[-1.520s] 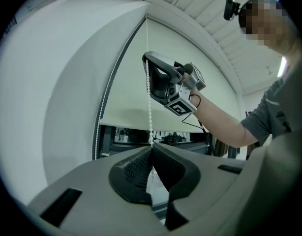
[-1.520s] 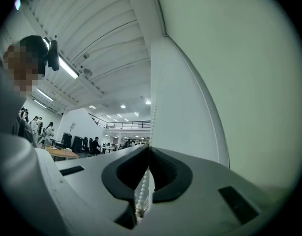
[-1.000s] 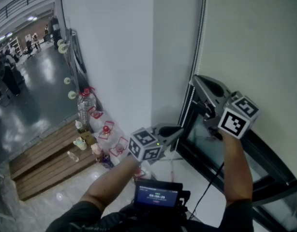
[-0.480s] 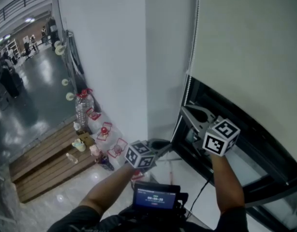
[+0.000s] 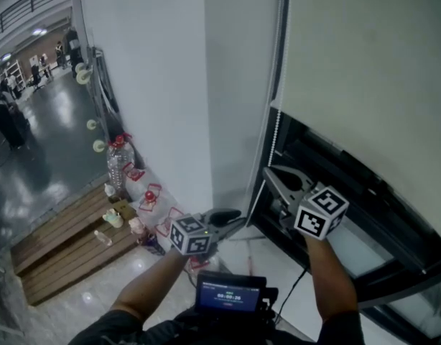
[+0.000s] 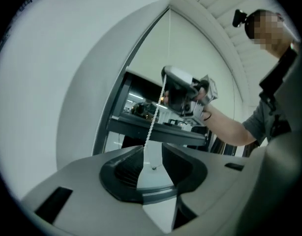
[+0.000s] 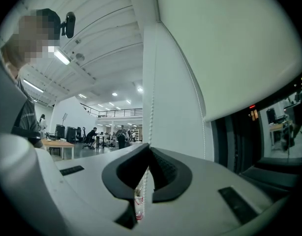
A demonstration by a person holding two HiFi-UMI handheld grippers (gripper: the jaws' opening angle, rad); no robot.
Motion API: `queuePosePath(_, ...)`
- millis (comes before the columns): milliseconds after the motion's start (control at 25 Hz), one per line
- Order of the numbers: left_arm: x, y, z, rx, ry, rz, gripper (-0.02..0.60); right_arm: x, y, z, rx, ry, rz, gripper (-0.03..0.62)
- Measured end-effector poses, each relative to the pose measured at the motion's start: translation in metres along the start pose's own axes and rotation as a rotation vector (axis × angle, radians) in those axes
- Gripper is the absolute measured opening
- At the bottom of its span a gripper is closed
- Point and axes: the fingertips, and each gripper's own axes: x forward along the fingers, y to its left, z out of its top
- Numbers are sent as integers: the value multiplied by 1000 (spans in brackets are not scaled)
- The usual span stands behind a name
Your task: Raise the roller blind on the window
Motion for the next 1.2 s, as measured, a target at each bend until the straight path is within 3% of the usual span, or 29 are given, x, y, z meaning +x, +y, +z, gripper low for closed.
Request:
queuePosePath(80,-15,-15,30,5,-68,-45,122,-2,0,0,0,-4,-2,6)
queuePosePath(240,-28,-31,117,81,-199,-15,122,-2,-1,-1,-1,-8,7,6)
queuePosePath(400,-22,-56,211,175,-263,-41,121,0,1,-1,4,-8,15,6)
queuePosePath(560,-2,-61,275,227,-292,-23,121,2,5,-2,6,-7,24,6)
queuePosePath(640,9,-63,293,254,-289,-19,121,2,7,-3,-1,-7,24,6)
queuePosePath(720,17,-62,301,279,-275,-2,-7,1,8,-4,-14,-2,17,6)
queuePosePath(840,22,-59,304,298,-270,15,-7,-3,5,-7,-5,0,2,5)
queuePosePath(960,23,-63,305,289,-283,-16,121,-4,4,-5,4,3,4,5)
queuePosePath(1080,26,-63,305,294,-278,-17,120,-1,6,-2,-9,19,2,5)
queuePosePath(1120,27,-61,305,295,-273,-11,97,0,6,-3,-6,20,2,5)
queuePosePath(1160,28,-60,305,295,-268,-5,13,0,6,-4,-3,18,3,5)
queuePosePath(1200,29,-59,304,295,-265,-5,5,1,5,-5,0,15,4,5)
